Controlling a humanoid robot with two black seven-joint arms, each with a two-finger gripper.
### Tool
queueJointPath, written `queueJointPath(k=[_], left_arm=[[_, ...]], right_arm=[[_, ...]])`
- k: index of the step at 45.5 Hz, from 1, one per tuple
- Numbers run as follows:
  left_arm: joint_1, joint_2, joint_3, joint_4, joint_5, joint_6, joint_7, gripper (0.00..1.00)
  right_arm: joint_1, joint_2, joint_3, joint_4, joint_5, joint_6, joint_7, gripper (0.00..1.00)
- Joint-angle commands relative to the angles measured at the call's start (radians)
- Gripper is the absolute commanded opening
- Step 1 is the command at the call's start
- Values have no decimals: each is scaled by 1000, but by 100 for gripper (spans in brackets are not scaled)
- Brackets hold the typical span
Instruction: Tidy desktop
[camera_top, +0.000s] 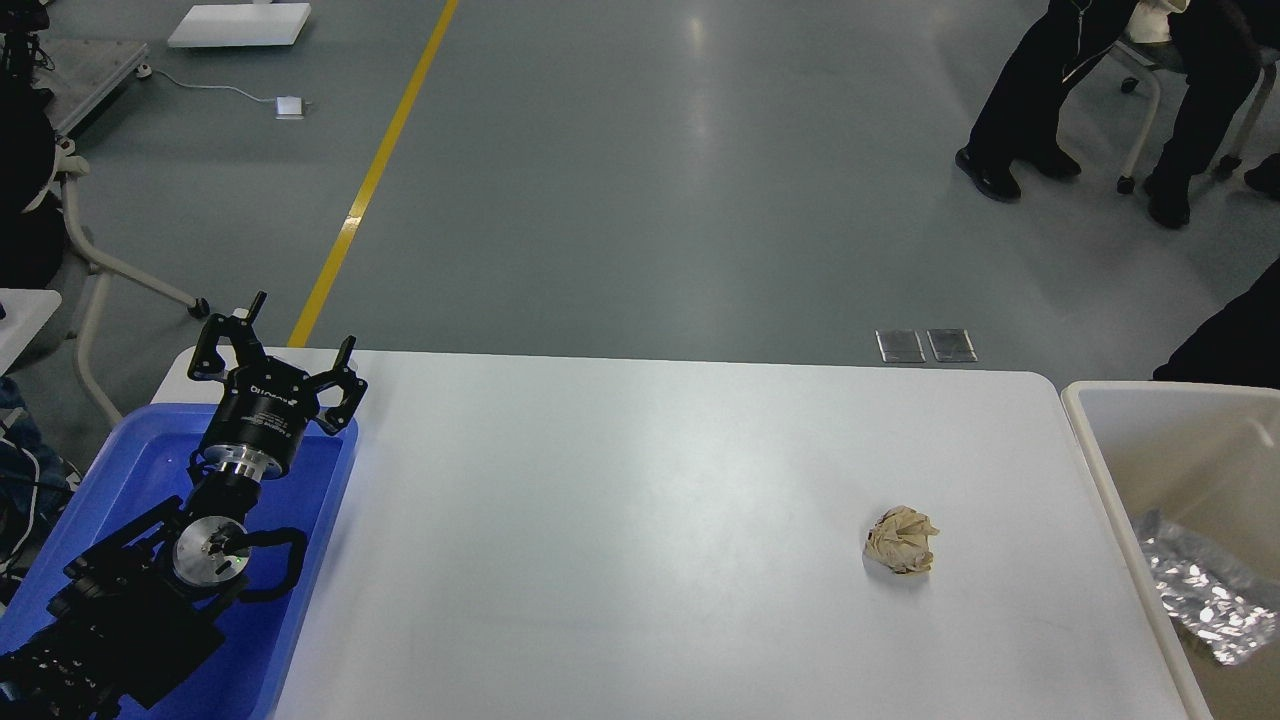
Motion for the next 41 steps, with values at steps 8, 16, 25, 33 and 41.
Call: queueJointPath(k=[8,16,25,33,41], left_arm=[[0,0,0,0,0,0,0,100],[0,0,0,0,0,0,0,100],[0,0,0,0,0,0,0,100],[0,0,0,0,0,0,0,100],[0,0,0,0,0,0,0,100]], right_arm=[[144,-91,27,40,1,-12,4,99],[313,-209,221,209,1,-22,10,99],[423,-227,596,289,1,-18,10,100],[439,-282,694,471,1,-18,10,100],[428,-324,896,729,1,-15,12,100]])
